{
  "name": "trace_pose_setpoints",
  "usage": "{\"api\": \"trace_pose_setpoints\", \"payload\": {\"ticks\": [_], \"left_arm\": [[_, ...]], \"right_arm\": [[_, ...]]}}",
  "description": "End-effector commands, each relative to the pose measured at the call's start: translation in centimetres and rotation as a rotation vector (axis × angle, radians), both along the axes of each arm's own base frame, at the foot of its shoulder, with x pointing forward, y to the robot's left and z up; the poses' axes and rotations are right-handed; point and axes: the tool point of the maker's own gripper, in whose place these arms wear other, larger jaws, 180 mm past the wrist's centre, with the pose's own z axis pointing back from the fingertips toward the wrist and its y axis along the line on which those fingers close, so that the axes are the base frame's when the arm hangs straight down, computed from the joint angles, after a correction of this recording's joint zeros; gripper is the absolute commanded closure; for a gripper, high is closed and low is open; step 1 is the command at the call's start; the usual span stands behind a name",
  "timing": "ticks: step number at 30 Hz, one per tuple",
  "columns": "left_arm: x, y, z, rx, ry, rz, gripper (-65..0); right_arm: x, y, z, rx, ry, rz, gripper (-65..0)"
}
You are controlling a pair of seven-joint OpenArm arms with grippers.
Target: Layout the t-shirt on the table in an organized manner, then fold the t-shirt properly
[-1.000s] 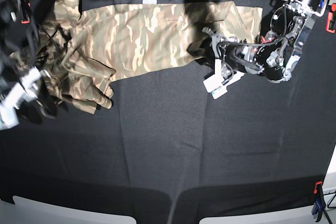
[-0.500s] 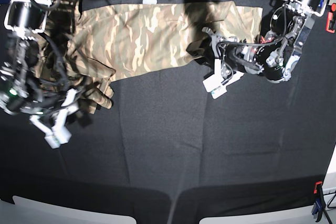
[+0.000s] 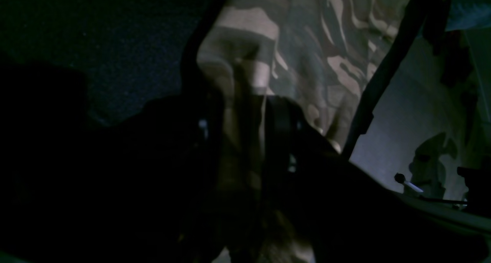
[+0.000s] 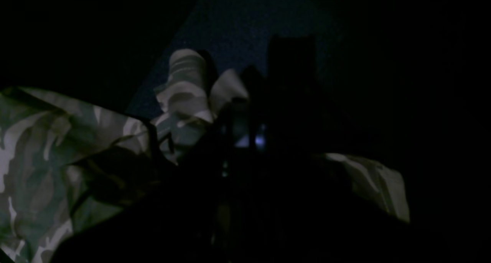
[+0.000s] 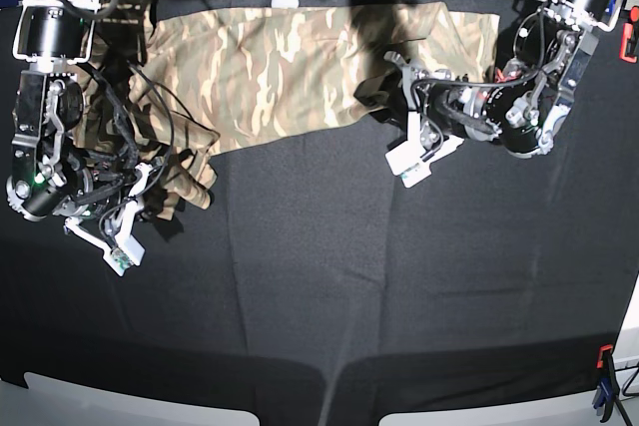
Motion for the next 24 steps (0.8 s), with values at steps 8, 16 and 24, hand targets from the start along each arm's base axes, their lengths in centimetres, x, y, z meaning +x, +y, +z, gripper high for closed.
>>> {"api": "trace_pose_setpoints", "payload": {"ticks": [8, 16, 24], "left_arm": [[1.3, -0.4, 1.9, -0.045, -0.076, -0.035, -6.8], [3.3, -0.5, 3.3, -0.045, -0.132, -0.037, 0.0], [3.0, 0.3, 2.4, 0.024, -0.125, -0.057, 0.0]], "right_arm": [[2.7, -0.1, 3.5, 0.011, -0.121, 0.01, 0.0], [5.3, 0.8, 7.4, 0.065, -0.218, 0.025, 0.0], [5.2, 1.0, 7.3, 0.075, -0.215, 0.028, 0.0]]}}
